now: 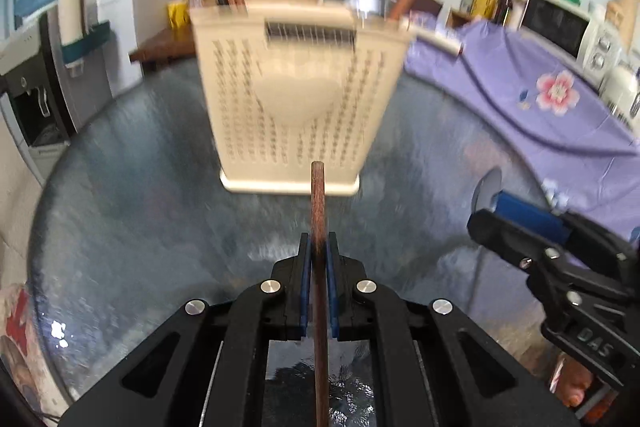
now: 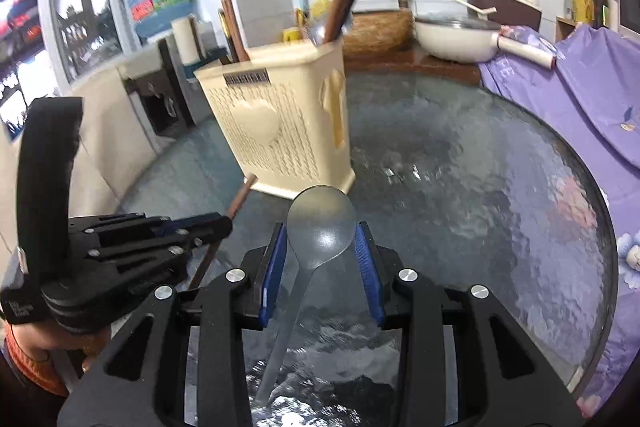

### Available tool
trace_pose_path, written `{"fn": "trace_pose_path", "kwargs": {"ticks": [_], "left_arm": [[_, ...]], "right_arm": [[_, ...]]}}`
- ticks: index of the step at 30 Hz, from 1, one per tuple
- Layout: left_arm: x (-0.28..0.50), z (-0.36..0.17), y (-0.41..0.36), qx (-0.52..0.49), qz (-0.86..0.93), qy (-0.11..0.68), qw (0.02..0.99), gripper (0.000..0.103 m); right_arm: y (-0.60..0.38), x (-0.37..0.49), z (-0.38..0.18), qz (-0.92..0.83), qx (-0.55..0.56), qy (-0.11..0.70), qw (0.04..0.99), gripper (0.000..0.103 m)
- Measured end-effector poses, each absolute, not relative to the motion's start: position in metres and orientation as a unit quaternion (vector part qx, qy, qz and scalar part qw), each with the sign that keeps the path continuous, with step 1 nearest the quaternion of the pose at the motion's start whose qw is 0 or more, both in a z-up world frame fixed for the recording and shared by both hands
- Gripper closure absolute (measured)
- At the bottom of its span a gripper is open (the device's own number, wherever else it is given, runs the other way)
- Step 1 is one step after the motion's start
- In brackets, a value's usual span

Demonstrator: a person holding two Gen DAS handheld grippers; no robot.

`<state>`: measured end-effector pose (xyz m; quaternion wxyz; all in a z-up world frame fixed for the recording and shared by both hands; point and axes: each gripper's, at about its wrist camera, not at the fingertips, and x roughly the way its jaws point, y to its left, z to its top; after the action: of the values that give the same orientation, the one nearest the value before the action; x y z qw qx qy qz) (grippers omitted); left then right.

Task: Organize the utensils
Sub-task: 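Lift the spoon and chopstick and carry them over the basket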

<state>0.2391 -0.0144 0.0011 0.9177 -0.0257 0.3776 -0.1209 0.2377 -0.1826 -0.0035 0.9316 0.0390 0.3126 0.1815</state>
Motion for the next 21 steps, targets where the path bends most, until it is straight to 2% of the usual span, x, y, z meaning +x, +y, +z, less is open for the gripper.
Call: {"fn": "trace_pose_path", "kwargs": {"ticks": [1, 2, 3, 11, 13, 15, 16, 17, 21], "left_arm": [[0.236, 0.008, -0.011, -0.031, -0.124, 0.368, 0.921, 0.096], [0.232, 0.016, -0.007, -0.037, -0.126, 0.359, 0.924, 0.096], [0.227, 0.025, -0.003, -0.042, -0.128, 0.346, 0.928, 0.096], [0.213, 0.053, 0.019, -0.063, -0.13, 0.309, 0.94, 0.096], [0.214, 0.053, 0.022, -0.069, -0.125, 0.308, 0.941, 0.096], [0.212, 0.054, 0.026, -0.073, -0.123, 0.304, 0.942, 0.096], [0.211, 0.054, 0.029, -0.077, -0.121, 0.302, 0.942, 0.096], [0.211, 0.055, 0.03, -0.079, -0.119, 0.301, 0.943, 0.096], [0.207, 0.058, 0.038, -0.088, -0.115, 0.295, 0.944, 0.096]], "right_arm": [[-0.183, 0.236, 0.003, 0.187, 0.04, 0.305, 0.933, 0.067], [-0.183, 0.235, 0.009, 0.194, 0.038, 0.299, 0.934, 0.087], [-0.183, 0.234, 0.013, 0.201, 0.037, 0.297, 0.933, 0.09], [-0.176, 0.244, 0.018, 0.199, 0.037, 0.31, 0.929, 0.091], [-0.173, 0.25, 0.01, 0.2, 0.041, 0.323, 0.924, 0.084], [-0.164, 0.254, 0.001, 0.197, 0.036, 0.333, 0.921, 0.063], [-0.156, 0.257, -0.005, 0.197, 0.026, 0.342, 0.918, 0.058], [-0.149, 0.261, -0.013, 0.199, 0.019, 0.353, 0.914, 0.056], [-0.116, 0.282, -0.039, 0.194, -0.016, 0.396, 0.897, 0.056]]}}
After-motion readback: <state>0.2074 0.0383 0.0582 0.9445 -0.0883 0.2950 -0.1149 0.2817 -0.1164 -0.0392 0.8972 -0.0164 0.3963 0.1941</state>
